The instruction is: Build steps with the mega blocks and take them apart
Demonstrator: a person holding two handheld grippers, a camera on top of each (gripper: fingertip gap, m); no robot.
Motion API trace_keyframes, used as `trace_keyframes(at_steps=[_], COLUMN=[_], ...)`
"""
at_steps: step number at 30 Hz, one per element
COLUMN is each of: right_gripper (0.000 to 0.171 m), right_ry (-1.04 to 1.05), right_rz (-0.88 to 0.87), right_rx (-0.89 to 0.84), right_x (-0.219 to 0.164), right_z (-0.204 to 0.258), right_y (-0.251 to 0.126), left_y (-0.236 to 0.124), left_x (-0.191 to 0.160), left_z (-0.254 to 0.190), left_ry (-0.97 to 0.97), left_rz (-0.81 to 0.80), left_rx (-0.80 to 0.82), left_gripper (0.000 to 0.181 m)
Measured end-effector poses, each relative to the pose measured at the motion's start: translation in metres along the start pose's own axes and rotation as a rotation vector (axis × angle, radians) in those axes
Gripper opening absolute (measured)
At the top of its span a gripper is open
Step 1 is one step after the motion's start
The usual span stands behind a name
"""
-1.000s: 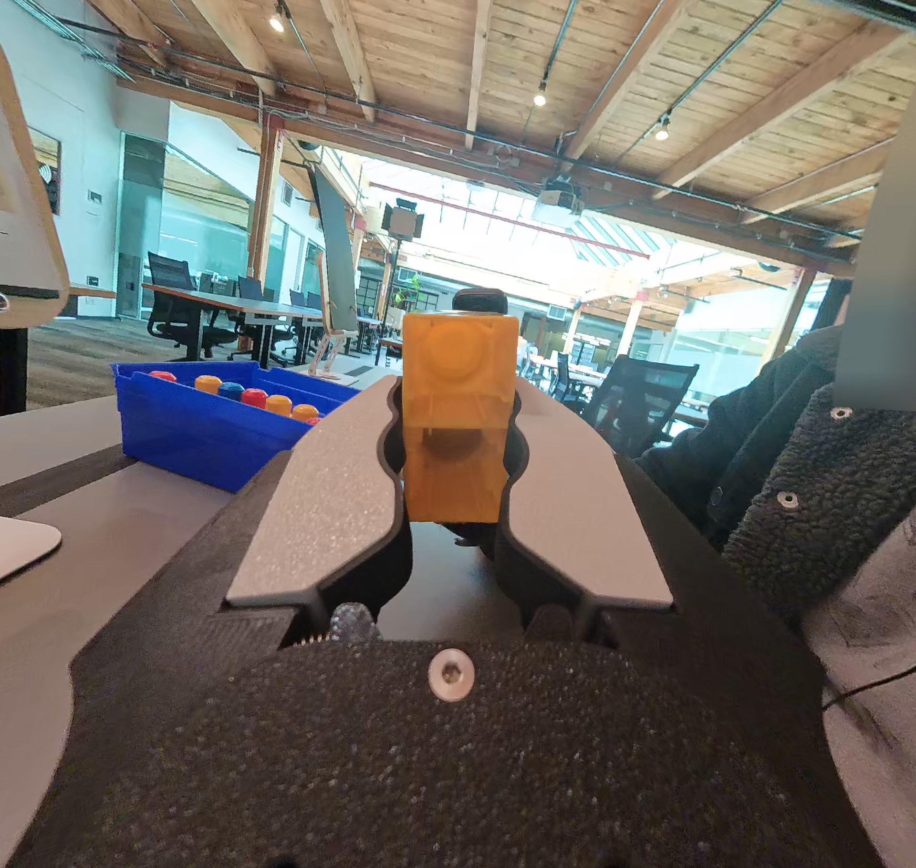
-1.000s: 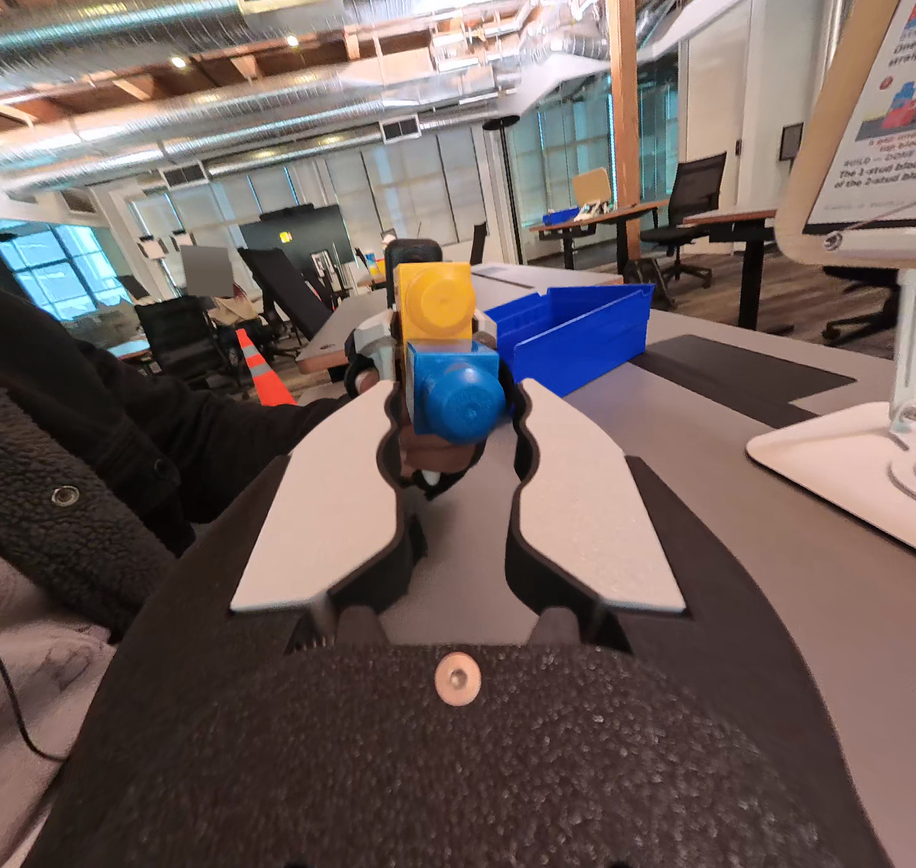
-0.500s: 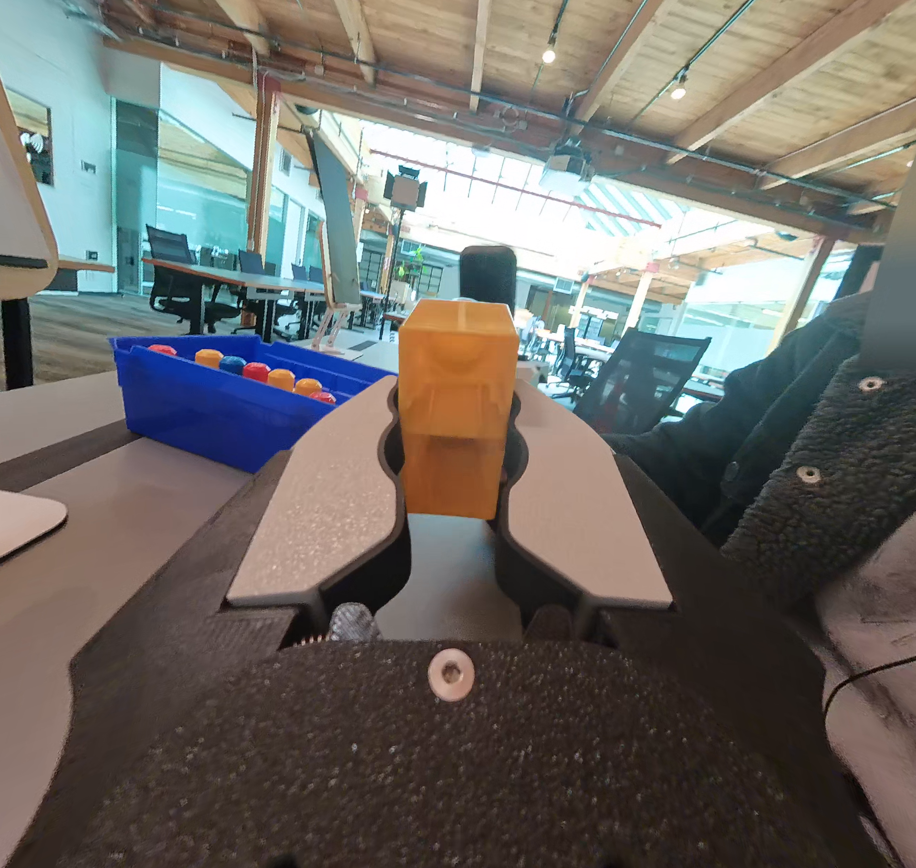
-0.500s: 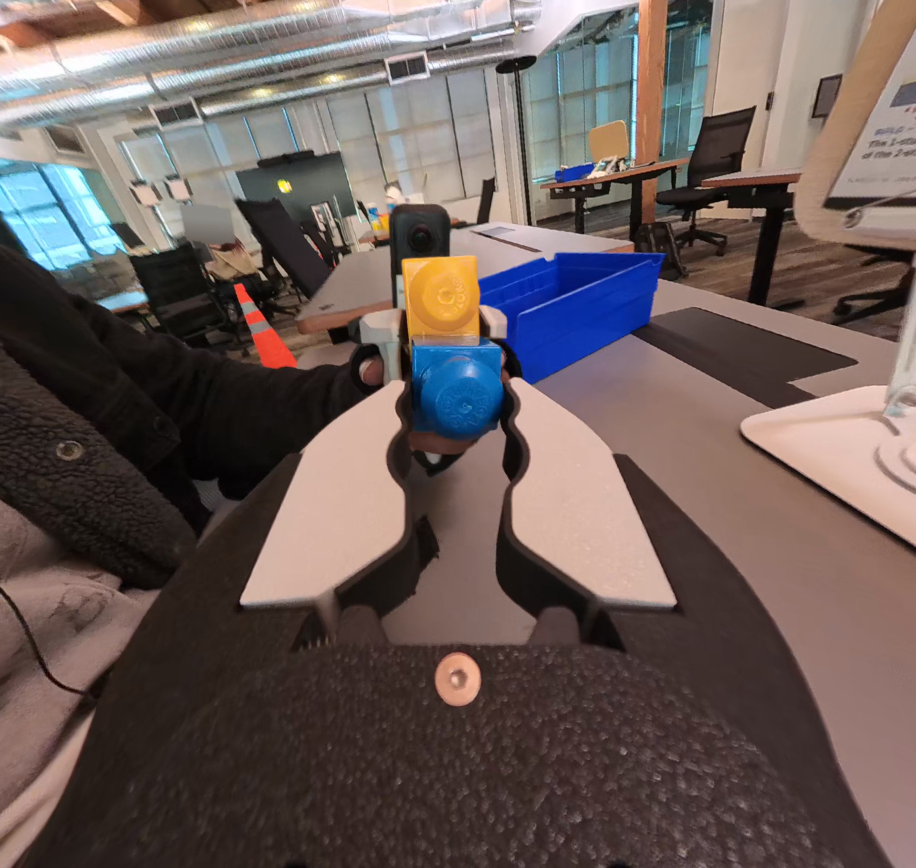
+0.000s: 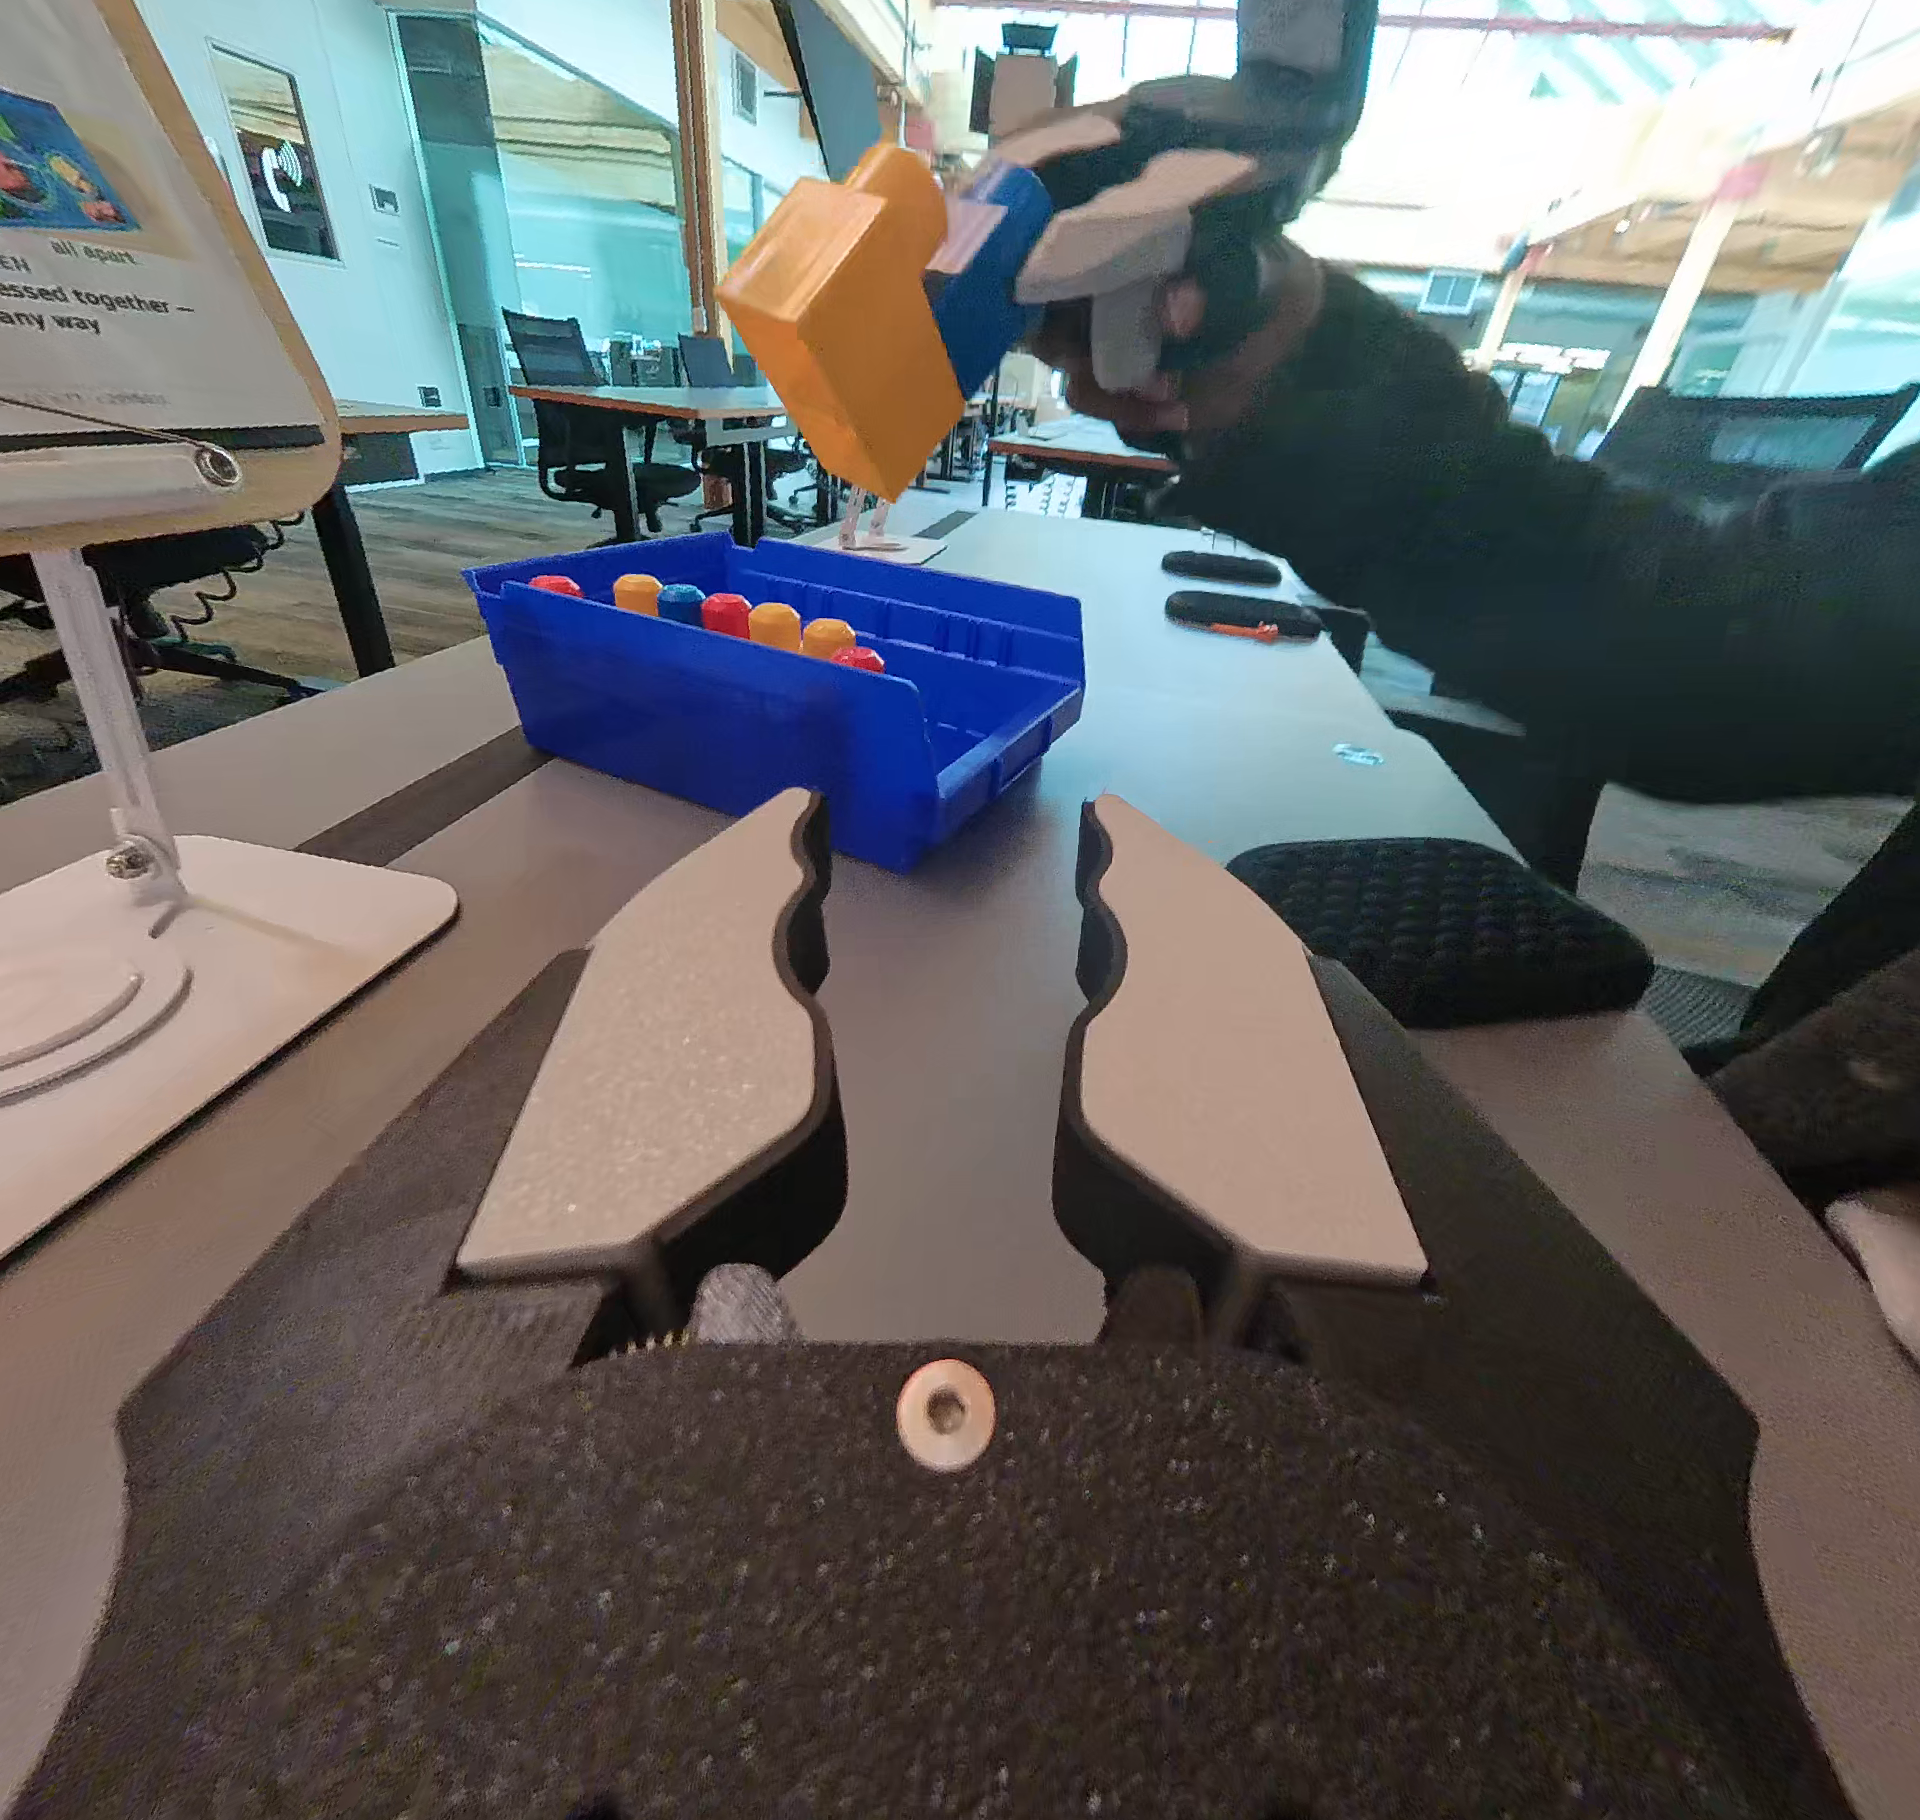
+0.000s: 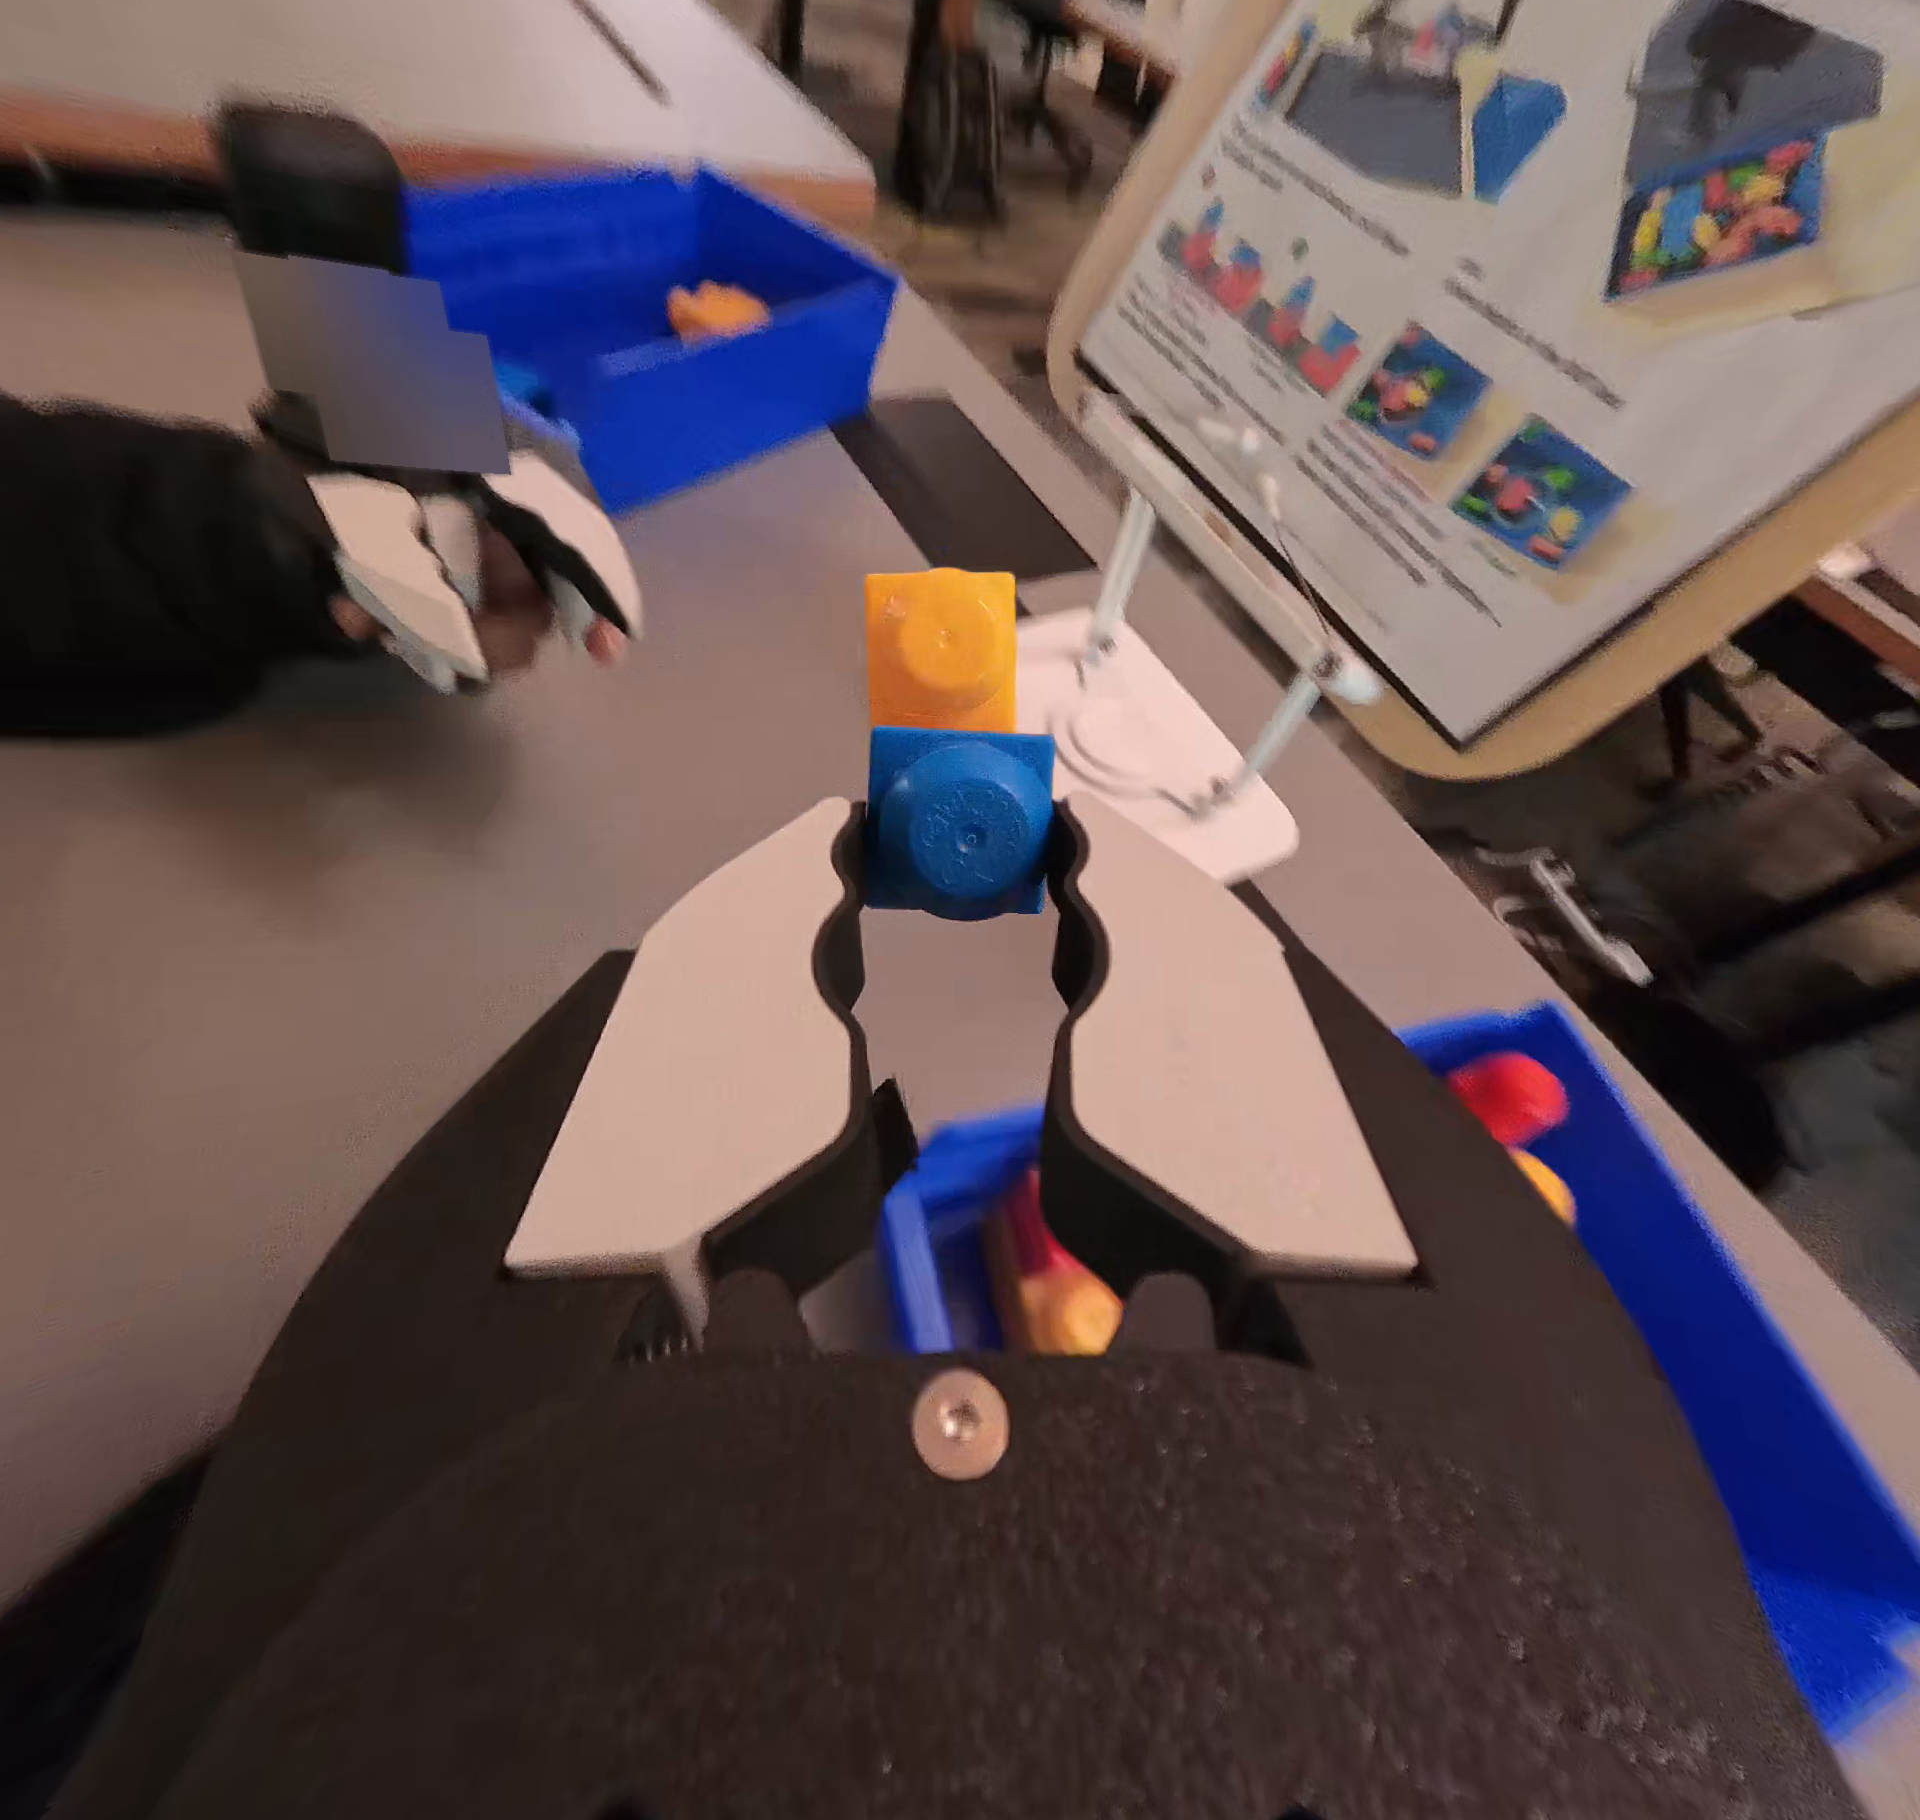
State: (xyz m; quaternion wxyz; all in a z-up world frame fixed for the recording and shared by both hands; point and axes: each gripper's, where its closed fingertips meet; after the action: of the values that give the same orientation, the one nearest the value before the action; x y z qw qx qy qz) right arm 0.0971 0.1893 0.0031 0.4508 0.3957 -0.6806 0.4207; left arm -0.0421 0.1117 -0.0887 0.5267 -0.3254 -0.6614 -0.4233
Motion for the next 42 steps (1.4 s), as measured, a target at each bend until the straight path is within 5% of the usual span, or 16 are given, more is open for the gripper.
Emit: trace_keyframes(at_steps=[19, 42], right_gripper=[0.033, 0.033], right_ry=[-0.043, 0.002], right_rz=[0.771, 0.865], right_rx=[0.021, 0.056], right_x=[-0.133, -0.230], right_z=[-0.099, -0.216], right_y=[-0.108, -0.047], left_y=[0.000, 0.003], left_x=[-0.018, -0.035], left_z=[0.004, 0.000], left_ry=[0.001, -0.039], left_rz=[0.057, 0.092], left_rx=[0.012, -0.016], left_gripper=[0.036, 0.033])
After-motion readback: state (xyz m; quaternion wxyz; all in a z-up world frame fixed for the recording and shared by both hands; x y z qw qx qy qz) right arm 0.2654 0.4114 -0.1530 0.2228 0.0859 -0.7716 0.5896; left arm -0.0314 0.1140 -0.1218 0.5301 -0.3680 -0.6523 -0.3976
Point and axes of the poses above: each gripper's, where its closed fingertips meet, y out along the fingers, x out of its top, z = x × y across the jaws, and after that the axes turned 10 degrees about -z, right-handed
